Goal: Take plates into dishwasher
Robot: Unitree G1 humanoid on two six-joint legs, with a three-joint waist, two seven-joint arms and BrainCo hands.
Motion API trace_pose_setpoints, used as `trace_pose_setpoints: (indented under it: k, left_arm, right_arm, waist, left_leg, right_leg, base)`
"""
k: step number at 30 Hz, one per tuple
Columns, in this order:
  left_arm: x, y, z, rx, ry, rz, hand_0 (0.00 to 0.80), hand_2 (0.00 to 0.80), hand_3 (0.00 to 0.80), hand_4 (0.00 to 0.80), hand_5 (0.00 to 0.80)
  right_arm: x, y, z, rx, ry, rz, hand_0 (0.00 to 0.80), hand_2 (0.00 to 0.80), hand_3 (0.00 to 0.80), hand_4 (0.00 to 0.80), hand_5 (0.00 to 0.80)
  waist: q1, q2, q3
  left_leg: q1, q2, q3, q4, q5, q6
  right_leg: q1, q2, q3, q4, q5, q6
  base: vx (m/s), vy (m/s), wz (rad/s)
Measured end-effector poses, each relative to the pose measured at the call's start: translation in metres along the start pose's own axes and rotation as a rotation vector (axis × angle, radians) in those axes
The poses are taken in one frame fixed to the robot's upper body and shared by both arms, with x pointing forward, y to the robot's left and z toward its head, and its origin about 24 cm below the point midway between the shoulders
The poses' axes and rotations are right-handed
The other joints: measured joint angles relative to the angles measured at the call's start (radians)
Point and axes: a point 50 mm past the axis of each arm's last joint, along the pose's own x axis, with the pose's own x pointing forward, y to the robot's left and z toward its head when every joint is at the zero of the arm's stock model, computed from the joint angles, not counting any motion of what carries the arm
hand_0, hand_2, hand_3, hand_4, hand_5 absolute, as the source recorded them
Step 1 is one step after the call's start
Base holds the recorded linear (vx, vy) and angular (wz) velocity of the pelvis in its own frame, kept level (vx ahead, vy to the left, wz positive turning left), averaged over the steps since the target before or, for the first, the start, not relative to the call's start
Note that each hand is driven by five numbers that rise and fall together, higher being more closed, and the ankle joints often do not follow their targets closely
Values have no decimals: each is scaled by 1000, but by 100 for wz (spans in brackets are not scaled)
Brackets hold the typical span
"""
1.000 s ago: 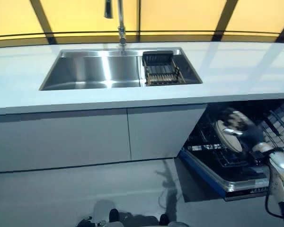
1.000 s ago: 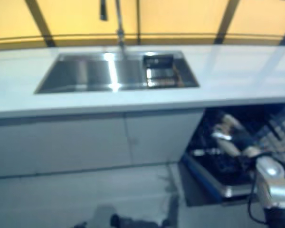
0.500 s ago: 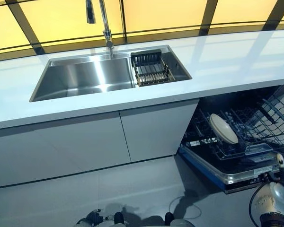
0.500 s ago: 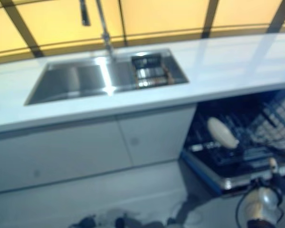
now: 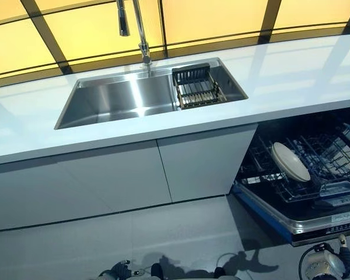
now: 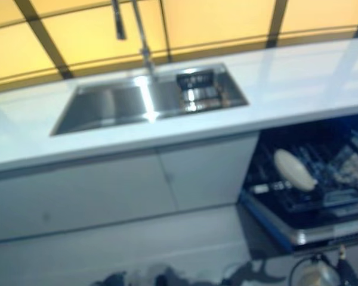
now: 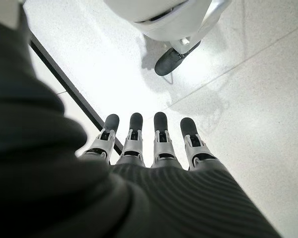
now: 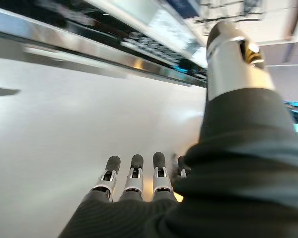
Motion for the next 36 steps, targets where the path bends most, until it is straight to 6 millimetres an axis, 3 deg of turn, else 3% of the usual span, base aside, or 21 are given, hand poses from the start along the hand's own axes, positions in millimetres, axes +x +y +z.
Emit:
trace_pose_setpoints:
  k: [5,8,11,13,16,17,20,21,22,23,26,30,33,36]
  left_arm:
    - [0,8,3,35,-6,1,0,0,0,0,0]
    - [0,16,6,65,-6,4,0,0,0,0,0]
    - [-1,25,2,78,11,26,0,0,0,0,0]
    - [-2,31,-2,87,34,44,0,0,0,0,0]
    - [-2,37,-4,86,60,66,0,0,0,0,0]
    - [-2,37,-6,83,67,67,0,0,0,0,0]
    - [-2,40,-5,68,66,76,0,0,0,0,0]
    - [-1,40,0,51,50,80,0,0,0,0,0]
    - [-2,38,-1,51,46,76,0,0,0,0,0]
    - [-2,34,-1,47,42,64,0,0,0,0,0]
    - [0,22,4,34,23,33,0,0,0,0,0]
    - [3,0,20,19,-51,-26,0,0,0,0,0]
    - [2,-15,16,1,-54,-58,0,0,0,0,0]
    - [1,-16,14,-2,-61,-58,0,0,0,0,0]
  right_arm:
    - [-7,13,-16,-65,67,139,0,0,0,0,0]
    - [-19,27,-30,-65,105,237,0,0,0,0,0]
    - [-35,51,-40,-25,145,358,0,0,0,0,0]
    - [-42,59,-44,-10,162,445,0,0,0,0,0]
    - [-50,71,-45,21,161,574,0,0,0,0,0]
    - [-53,75,-45,37,170,610,0,0,0,0,0]
    - [-56,78,-47,64,187,681,0,0,0,0,0]
    - [-52,72,-47,98,194,652,0,0,0,0,0]
    - [-49,65,-51,94,204,635,0,0,0,0,0]
    - [-46,58,-53,76,204,648,0,0,0,0,0]
    - [-44,59,-47,64,185,671,0,0,0,0,0]
    - [-37,62,-28,55,126,683,0,0,0,0,0]
    - [-34,63,-19,50,100,686,0,0,0,0,0]
    - [-31,62,-10,48,71,685,0,0,0,0,0]
  waist:
    - [3,-29,6]
    - [31,-66,24]
    - [28,-80,55]
    - [30,-88,61]
    - [27,-87,63]
    - [28,-85,66]
    - [19,-93,71]
    - [2,-79,79]
    - [-7,-70,80]
    - [-4,-51,82]
    - [-4,-21,91]
    - [-1,14,95]
    - [-3,44,99]
    - [-8,59,98]
  left_leg:
    - [-1,-30,-2,0,-7,17]
    - [1,-70,-6,-2,-24,52]
    - [5,-71,25,-3,-24,83]
    - [-6,-70,45,-3,-25,88]
    - [-39,-62,45,-2,-25,88]
    - [-45,-61,37,-1,-23,90]
    - [-53,-75,-29,-2,-1,60]
    - [-52,-63,-60,-3,5,48]
    - [-50,-47,-60,-2,7,42]
    - [-43,-13,-55,-2,5,13]
    - [-55,23,-63,-2,1,2]
    - [-72,42,-83,-1,-2,-1]
    - [-70,42,-82,0,2,2]
    - [-67,34,-81,0,1,2]
  right_leg:
    - [-18,-28,8,28,-6,19]
    - [-102,-65,24,145,-19,33]
    - [-190,-85,-10,238,23,39]
    - [-208,-113,-57,202,20,40]
    - [-222,-132,-71,111,18,68]
    - [-213,-132,-68,74,26,85]
    - [-145,-128,-48,-2,28,95]
    - [-126,-111,-41,-1,69,84]
    - [-117,-94,-44,-1,77,73]
    - [-111,-65,-59,-2,83,55]
    - [-115,-31,-90,-2,87,20]
    - [-120,-10,-136,-2,81,-17]
    - [-116,-10,-143,-2,81,-18]
    - [-115,-16,-143,-3,82,-15]
  base:
    - [37,190,-5]
    - [39,167,-47]
    - [71,-43,-52]
    - [106,-182,-32]
    - [164,-236,-15]
    - [198,-258,-3]
    - [178,-258,39]
    - [123,-220,71]
    - [121,-242,48]
    - [88,-234,2]
    - [18,-175,-6]
    - [37,-79,20]
    - [66,1,3]
    - [67,-6,-1]
